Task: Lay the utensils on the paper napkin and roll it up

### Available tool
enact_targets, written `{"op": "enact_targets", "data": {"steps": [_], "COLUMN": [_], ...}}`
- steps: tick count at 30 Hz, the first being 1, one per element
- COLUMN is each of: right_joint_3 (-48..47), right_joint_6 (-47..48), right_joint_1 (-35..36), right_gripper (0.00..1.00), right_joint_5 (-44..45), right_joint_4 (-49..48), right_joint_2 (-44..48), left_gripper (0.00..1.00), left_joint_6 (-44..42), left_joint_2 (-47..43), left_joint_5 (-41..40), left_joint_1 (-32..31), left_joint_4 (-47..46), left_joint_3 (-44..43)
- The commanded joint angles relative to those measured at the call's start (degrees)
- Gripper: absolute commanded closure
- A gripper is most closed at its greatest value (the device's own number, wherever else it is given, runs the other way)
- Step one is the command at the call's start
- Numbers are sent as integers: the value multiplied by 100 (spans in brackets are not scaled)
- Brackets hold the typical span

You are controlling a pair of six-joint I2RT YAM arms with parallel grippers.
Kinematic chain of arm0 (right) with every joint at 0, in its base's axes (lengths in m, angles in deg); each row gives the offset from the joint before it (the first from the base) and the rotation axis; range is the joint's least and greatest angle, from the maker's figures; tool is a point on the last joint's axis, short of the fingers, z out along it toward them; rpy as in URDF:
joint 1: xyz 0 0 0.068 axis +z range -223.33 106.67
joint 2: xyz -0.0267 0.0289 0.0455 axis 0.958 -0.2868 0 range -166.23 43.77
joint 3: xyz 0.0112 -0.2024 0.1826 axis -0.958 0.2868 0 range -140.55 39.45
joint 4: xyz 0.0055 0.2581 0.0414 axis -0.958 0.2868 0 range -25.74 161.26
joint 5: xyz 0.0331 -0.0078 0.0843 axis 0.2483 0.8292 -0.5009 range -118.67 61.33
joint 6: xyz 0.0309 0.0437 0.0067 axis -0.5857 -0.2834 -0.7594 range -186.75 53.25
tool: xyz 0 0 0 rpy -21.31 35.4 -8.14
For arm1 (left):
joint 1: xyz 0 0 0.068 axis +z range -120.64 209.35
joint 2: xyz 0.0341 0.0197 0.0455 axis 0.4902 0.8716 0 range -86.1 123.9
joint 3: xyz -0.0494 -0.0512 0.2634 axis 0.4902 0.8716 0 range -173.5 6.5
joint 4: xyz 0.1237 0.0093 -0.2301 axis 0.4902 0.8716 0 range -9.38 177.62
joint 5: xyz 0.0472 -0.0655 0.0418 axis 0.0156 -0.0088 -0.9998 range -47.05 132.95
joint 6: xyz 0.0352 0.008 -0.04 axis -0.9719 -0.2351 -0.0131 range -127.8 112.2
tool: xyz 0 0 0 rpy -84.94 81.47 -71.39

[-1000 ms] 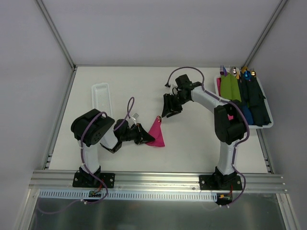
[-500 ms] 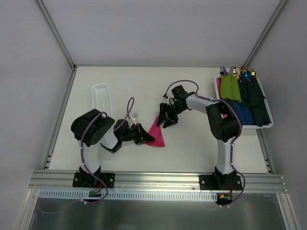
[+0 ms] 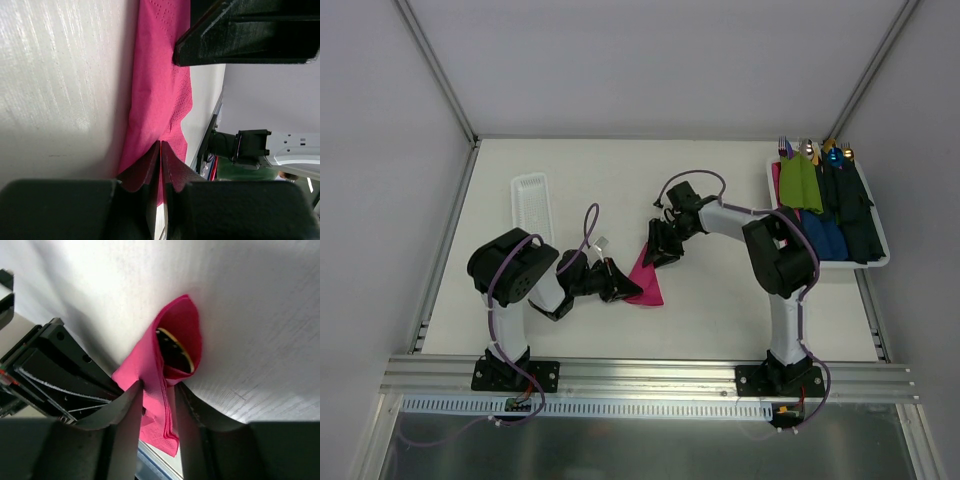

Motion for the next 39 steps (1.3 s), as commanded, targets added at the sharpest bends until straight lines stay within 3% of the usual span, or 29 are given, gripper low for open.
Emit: {"op": "enact_targets", "data": {"steps": [1, 10, 16, 22, 27, 32, 39], "right_joint_3": [33, 33, 199, 446, 551, 683, 859], "right_joint_6": [-47, -56, -73, -47, -64, -65, -161], "right_joint_1": [23, -100, -206, -241, -276, -312, -320], "right_gripper": [66, 100, 100, 100, 100, 100, 100], "right_joint_5": [783, 266, -402, -860, -1133, -1440, -1686], "right_joint_4": [164, -11, -538, -1109, -1469, -1742, -2128], "right_joint_2": [-439, -764, -642, -220, 122, 343, 580], "left_gripper": [93, 93, 90, 62, 55, 45, 42], "left_joint_6": [-321, -339, -321, -584, -1190, -2087, -2421], "left_joint_2": [101, 75, -83, -1003, -2436, -3807, -4074], "left_joint_5": [-500, -508, -500, -385, -508, -684, -333], "left_joint_1": [51, 59, 59, 68, 77, 305, 938], "left_joint_4": [714, 741, 627, 696, 2091, 4199, 4880], "left_joint_3": [248, 231, 283, 372, 118, -357, -551]}}
